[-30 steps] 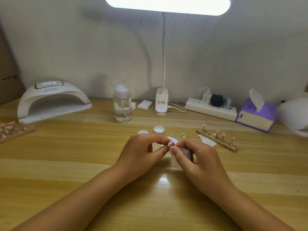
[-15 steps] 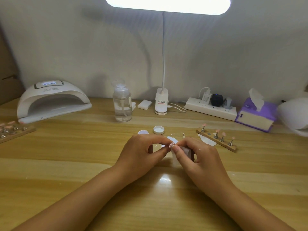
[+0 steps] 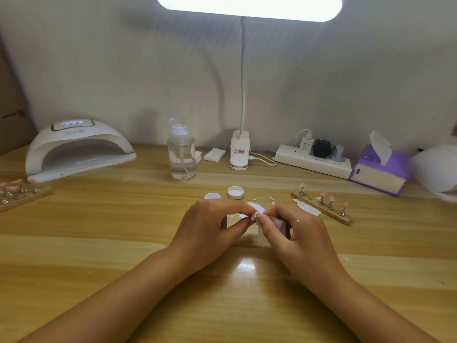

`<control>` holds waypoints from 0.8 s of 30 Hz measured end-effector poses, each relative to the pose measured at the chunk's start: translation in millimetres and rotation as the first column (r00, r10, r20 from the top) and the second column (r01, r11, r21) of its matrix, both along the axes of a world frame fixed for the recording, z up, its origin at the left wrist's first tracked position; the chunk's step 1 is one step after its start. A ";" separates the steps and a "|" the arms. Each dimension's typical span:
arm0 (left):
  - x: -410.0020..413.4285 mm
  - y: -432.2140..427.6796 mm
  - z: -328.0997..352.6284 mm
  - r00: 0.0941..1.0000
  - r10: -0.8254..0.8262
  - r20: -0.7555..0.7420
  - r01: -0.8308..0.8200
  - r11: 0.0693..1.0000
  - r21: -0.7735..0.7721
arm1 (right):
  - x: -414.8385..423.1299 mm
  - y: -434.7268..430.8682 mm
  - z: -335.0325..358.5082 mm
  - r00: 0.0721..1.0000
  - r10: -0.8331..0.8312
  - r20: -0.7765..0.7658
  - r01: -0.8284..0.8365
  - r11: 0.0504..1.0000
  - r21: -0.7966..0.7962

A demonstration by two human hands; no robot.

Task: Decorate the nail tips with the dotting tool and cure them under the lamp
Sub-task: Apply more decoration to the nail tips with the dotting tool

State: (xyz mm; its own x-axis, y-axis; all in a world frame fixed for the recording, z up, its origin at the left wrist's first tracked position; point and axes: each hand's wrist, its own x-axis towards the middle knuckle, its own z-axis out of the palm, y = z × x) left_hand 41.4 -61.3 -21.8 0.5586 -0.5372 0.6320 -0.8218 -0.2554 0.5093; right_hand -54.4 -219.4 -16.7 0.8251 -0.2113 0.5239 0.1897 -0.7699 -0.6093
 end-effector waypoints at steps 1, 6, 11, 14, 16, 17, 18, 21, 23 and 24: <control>-0.3 0.0 0.3 1.000 0.002 0.011 -0.002 1.000 -0.001 | 0.2 -0.3 -0.2 1.000 -0.003 0.001 0.003 1.000 0.004; -1.1 -0.2 1.7 0.999 -0.004 0.050 0.003 1.000 0.013 | 1.2 -2.5 -0.2 1.000 -0.027 0.002 0.027 0.998 0.057; 1.9 -1.2 -1.6 1.000 0.029 0.007 -0.029 0.999 -0.018 | 0.3 -5.0 1.3 0.994 -0.077 0.071 0.063 0.980 0.186; 3.2 -0.6 -2.8 0.998 0.033 -0.049 -0.035 0.999 -0.033 | -0.3 -4.5 3.6 0.988 -0.103 0.114 0.075 0.971 0.225; 4.7 -0.2 -2.4 0.995 0.025 -0.095 -0.030 0.998 -0.050 | -0.4 -5.3 5.7 0.985 -0.123 0.117 0.093 0.968 0.235; 5.2 0.1 -2.1 0.993 0.020 -0.115 -0.027 0.998 -0.058 | -0.6 -6.3 6.7 0.984 -0.135 0.114 0.105 0.966 0.238; 6.1 0.2 -1.4 0.991 0.014 -0.130 -0.023 0.997 -0.069 | -0.6 -7.7 8.5 0.982 -0.153 0.113 0.122 0.963 0.240; 7.1 -0.1 0.3 0.988 0.003 -0.155 -0.017 0.996 -0.089 | 0.8 -16.1 16.5 0.970 -0.228 0.080 0.198 0.939 0.283; 6.5 0.5 1.6 0.989 0.000 -0.151 -0.012 0.997 -0.081 | 5.4 -22.6 22.0 0.966 -0.259 0.017 0.245 0.934 0.260; 6.3 0.7 2.1 0.990 0.001 -0.141 -0.011 0.997 -0.075 | 9.4 -26.0 24.8 0.964 -0.265 -0.023 0.263 0.942 0.208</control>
